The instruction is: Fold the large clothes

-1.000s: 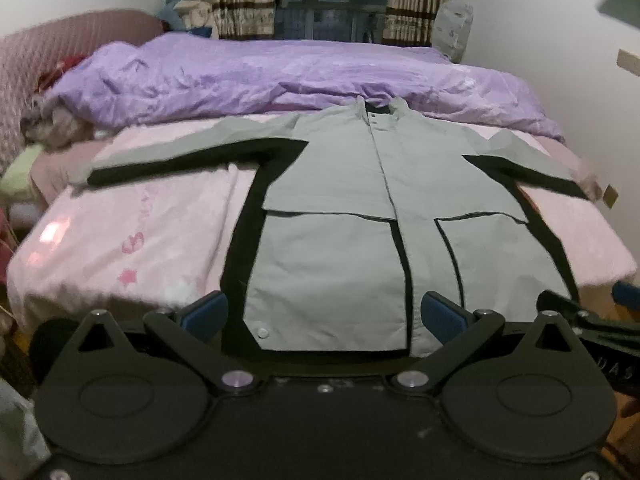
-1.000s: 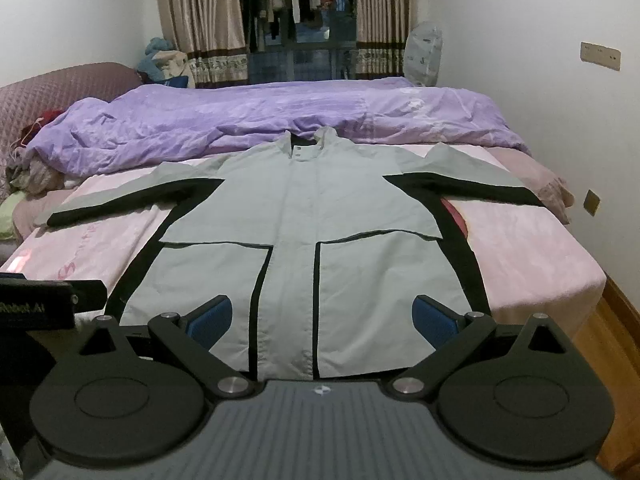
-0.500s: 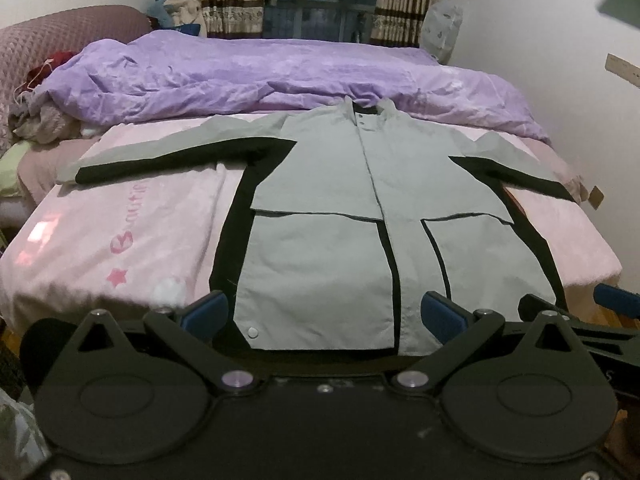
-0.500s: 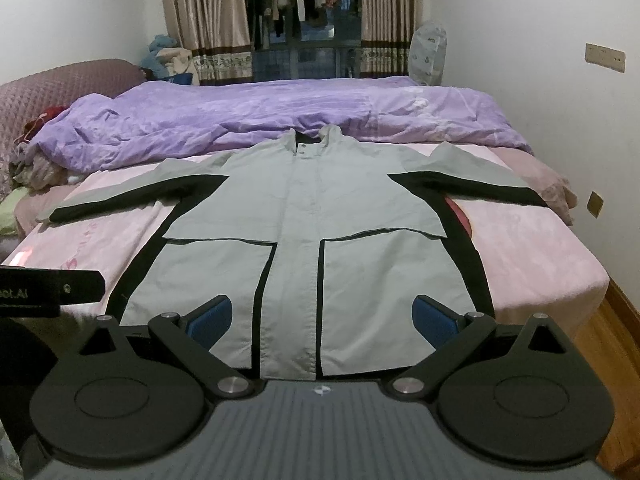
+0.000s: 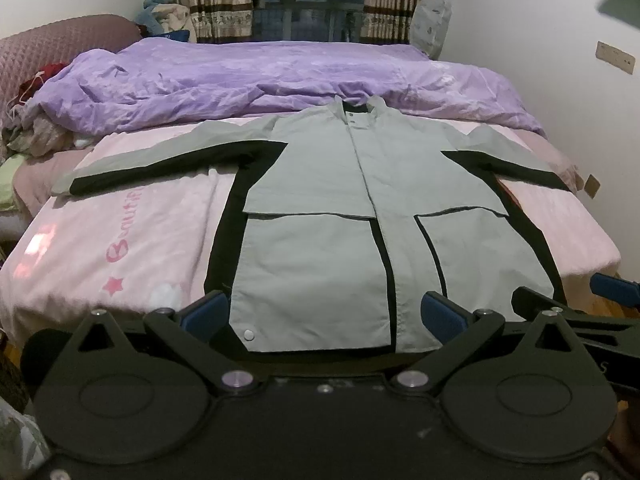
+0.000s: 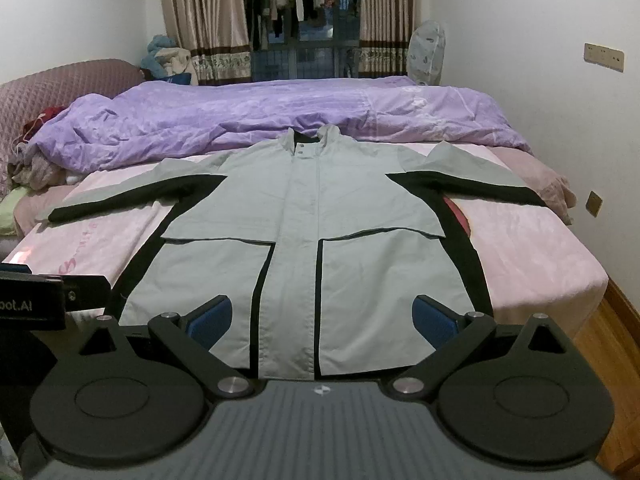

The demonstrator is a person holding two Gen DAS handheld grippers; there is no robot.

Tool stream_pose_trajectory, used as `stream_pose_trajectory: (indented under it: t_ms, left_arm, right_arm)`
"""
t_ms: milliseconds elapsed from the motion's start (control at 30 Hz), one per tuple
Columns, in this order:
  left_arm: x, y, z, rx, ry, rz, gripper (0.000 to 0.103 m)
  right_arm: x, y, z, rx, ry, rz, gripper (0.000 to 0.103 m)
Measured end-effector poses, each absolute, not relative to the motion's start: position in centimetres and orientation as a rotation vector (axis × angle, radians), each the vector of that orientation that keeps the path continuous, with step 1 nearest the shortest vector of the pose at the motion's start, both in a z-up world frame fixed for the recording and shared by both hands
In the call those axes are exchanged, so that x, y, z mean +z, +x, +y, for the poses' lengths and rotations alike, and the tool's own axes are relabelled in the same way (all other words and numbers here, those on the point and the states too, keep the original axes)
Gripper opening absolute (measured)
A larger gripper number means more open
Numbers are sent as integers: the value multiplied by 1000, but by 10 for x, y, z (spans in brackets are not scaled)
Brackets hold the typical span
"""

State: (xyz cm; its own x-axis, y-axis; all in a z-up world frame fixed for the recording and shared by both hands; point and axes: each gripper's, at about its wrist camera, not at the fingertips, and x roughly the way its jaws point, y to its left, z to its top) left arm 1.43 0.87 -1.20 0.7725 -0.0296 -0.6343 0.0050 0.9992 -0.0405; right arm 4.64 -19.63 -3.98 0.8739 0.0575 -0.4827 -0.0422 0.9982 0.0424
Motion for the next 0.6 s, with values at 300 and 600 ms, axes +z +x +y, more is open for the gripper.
stream_pose_trajectory:
  t_ms: [300, 600]
  left_arm:
    - [-14, 16, 5, -12, -24, 694, 103]
    - [-12, 35, 0, -41, -9, 632, 103]
  right_arm:
    - [-40, 46, -196, 51, 33, 507, 103]
    - [-40, 57, -203, -6, 68, 463, 103]
